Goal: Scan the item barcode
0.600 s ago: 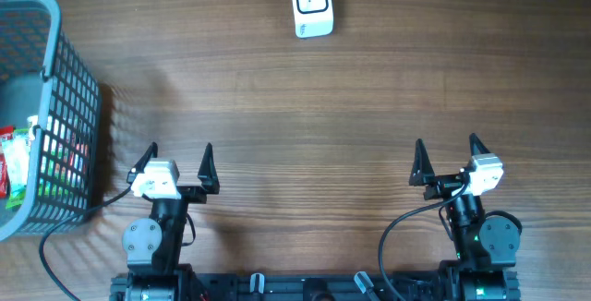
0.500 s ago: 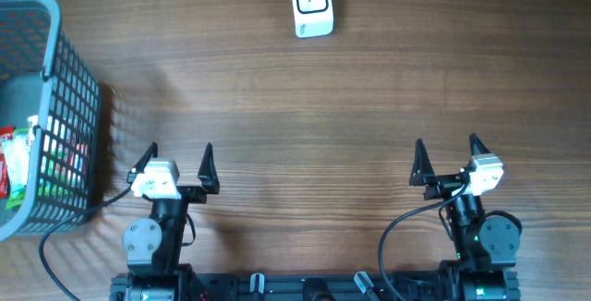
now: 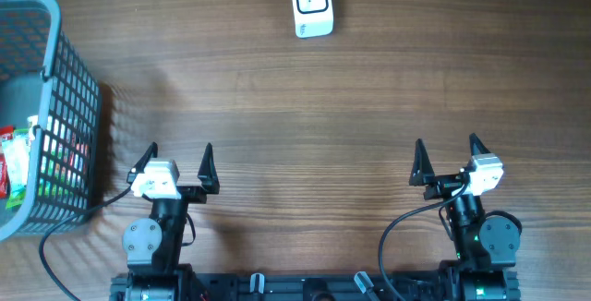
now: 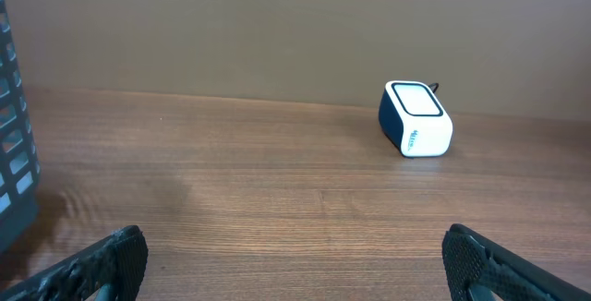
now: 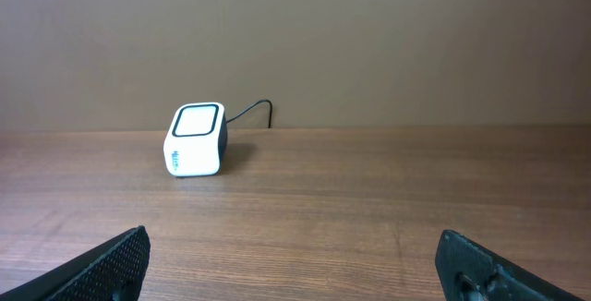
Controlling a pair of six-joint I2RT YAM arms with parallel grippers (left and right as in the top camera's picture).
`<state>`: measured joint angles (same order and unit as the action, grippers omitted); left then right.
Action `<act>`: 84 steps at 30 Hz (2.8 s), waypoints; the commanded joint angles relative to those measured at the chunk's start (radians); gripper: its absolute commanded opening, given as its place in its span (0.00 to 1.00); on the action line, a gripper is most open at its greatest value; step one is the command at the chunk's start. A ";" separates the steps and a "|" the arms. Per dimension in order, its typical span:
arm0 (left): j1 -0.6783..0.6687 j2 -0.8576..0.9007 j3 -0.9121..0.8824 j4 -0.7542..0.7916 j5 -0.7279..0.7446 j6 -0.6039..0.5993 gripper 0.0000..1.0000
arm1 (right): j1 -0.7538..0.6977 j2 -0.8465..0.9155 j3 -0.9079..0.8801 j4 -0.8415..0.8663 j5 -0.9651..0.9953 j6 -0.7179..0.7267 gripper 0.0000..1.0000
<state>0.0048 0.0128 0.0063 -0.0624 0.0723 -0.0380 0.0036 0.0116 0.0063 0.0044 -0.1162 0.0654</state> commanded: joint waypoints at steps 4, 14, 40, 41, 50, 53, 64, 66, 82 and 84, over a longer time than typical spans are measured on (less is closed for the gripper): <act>0.000 -0.008 0.000 -0.012 -0.017 0.015 1.00 | -0.001 -0.004 -0.001 0.004 -0.015 -0.011 1.00; 0.000 -0.008 0.000 -0.012 -0.017 0.015 1.00 | -0.001 -0.004 -0.001 0.004 -0.015 -0.010 1.00; -0.001 -0.008 0.000 0.008 -0.047 -0.007 1.00 | -0.001 -0.004 -0.001 0.004 -0.015 -0.011 1.00; -0.001 -0.008 0.004 0.001 -0.021 -0.031 1.00 | -0.001 -0.004 -0.001 0.004 -0.015 -0.011 1.00; -0.001 0.068 0.385 -0.465 0.113 -0.181 1.00 | -0.001 -0.004 -0.001 0.004 -0.015 -0.011 1.00; -0.001 0.226 0.664 -0.662 0.118 -0.180 1.00 | -0.001 -0.004 -0.001 0.004 -0.015 -0.011 1.00; -0.001 1.079 1.722 -1.360 0.109 0.006 1.00 | -0.001 -0.004 -0.001 0.004 -0.015 -0.011 1.00; -0.001 1.167 1.809 -1.404 0.070 0.154 1.00 | -0.001 -0.004 -0.001 0.004 -0.015 -0.011 1.00; 0.748 1.323 1.820 -1.337 0.133 0.047 1.00 | -0.001 -0.004 -0.001 0.004 -0.015 -0.011 1.00; 0.833 1.345 1.820 -1.326 0.213 0.048 1.00 | -0.001 -0.004 -0.001 0.004 -0.015 -0.011 0.99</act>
<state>0.6949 1.3258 1.8069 -1.4033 0.1291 0.0311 0.0036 0.0128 0.0063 0.0040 -0.1162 0.0654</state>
